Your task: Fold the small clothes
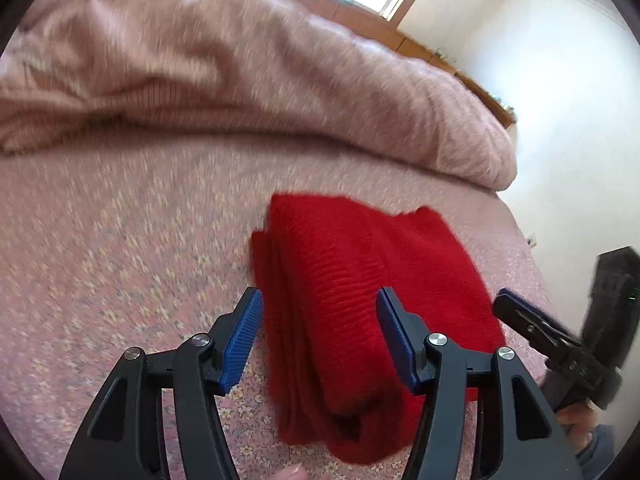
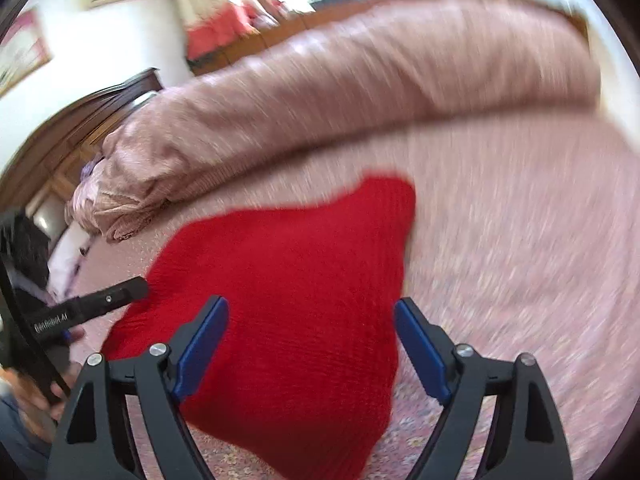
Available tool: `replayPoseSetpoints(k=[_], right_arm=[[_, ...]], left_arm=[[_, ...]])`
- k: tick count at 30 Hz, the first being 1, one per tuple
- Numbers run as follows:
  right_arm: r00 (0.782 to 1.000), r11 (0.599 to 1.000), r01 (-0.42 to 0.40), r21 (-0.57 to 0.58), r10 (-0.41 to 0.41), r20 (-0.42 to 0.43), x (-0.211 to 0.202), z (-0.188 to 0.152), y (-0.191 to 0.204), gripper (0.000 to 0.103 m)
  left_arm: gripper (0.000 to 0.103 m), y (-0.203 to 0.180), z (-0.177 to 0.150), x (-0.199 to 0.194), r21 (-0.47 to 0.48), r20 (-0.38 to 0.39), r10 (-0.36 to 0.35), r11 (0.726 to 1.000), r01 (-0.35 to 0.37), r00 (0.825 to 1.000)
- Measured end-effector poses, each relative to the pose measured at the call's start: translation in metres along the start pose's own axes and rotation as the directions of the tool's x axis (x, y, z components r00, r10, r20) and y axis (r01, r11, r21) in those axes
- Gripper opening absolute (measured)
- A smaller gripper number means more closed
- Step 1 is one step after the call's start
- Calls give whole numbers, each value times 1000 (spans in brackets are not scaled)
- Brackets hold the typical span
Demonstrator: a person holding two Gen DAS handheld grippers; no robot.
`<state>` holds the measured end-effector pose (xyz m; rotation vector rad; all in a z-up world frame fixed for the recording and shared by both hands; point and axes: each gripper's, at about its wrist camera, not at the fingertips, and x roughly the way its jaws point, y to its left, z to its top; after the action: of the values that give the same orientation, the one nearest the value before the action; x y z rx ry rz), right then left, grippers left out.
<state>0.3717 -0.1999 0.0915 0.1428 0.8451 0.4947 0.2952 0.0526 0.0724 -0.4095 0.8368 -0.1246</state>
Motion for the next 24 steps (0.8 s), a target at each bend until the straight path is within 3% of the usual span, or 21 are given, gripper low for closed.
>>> replayPoseSetpoints(k=[5,11,15,17,19,21,24], right_arm=[[982,982,99,-163,-70,175,-43,-5,43,88],[952,977,114,-180,-55,301,-65,-29,51,98],[945,989,96,-110,-56,322,-60,-56,29,103],[944,990,105,-93,-70,322,-50,-68,18,103],[958,990,111,-83,-84,274,-34,-73,12,103],[957,987,135,-91,-106,271,-25,-79,10,103],[966,984,131,-124,-99,240,-17,-80,14,103]], left_arm=[[70,-19,-10,-29,76,136,37,996,-47,990],[81,-23,-41,-44,153,230,57,984,-94,971],[90,-16,-74,-38,162,263,83,978,-129,961],[90,-23,-82,-25,211,266,109,963,-168,958],[90,-28,-88,-14,229,288,126,953,-196,949],[92,-30,-95,-2,239,307,149,944,-228,940],[93,-29,-96,7,236,279,154,946,-224,948]])
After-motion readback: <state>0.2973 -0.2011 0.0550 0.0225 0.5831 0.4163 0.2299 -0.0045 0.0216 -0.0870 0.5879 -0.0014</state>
